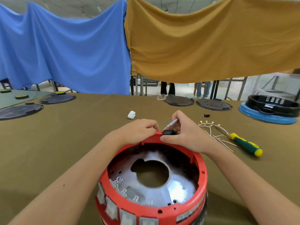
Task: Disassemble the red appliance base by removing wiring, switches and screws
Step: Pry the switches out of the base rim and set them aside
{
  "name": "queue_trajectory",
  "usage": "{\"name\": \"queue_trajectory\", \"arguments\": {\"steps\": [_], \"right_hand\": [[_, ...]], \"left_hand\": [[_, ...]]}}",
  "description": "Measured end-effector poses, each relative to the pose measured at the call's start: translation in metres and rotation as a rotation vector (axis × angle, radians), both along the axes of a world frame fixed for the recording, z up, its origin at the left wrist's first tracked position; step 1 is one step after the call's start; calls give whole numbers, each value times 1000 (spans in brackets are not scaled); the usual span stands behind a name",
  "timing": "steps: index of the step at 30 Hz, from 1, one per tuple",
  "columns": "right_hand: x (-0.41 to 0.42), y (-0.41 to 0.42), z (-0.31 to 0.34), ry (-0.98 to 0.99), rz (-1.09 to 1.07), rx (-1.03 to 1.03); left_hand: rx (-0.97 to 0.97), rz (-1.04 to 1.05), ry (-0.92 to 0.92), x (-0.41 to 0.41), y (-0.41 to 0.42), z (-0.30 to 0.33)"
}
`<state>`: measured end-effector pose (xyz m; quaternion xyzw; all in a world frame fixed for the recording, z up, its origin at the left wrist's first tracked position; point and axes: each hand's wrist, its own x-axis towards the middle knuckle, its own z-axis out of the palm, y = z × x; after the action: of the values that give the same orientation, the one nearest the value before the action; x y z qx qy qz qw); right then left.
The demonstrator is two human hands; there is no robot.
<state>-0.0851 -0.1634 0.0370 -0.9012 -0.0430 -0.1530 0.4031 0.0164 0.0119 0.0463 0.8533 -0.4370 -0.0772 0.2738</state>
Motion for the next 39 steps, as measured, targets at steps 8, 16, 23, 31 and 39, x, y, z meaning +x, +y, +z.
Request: {"name": "queue_trajectory", "arguments": {"steps": [8, 16, 23, 31, 39], "right_hand": [[2, 12, 14, -50, 4, -408], [4, 9, 2, -300, -222, 55], [11, 5, -1, -174, -127, 418], [24, 3, 20, -56, -24, 503], [33, 7, 13, -74, -59, 368]], "left_hand": [[-26, 5, 55, 0, 2, 1], [-31, 45, 30, 8, 5, -4], [-60, 51, 52, 9, 5, -5], [-10, 174, -38, 9, 0, -6], [-365, 42, 89, 7, -3, -4]]}}
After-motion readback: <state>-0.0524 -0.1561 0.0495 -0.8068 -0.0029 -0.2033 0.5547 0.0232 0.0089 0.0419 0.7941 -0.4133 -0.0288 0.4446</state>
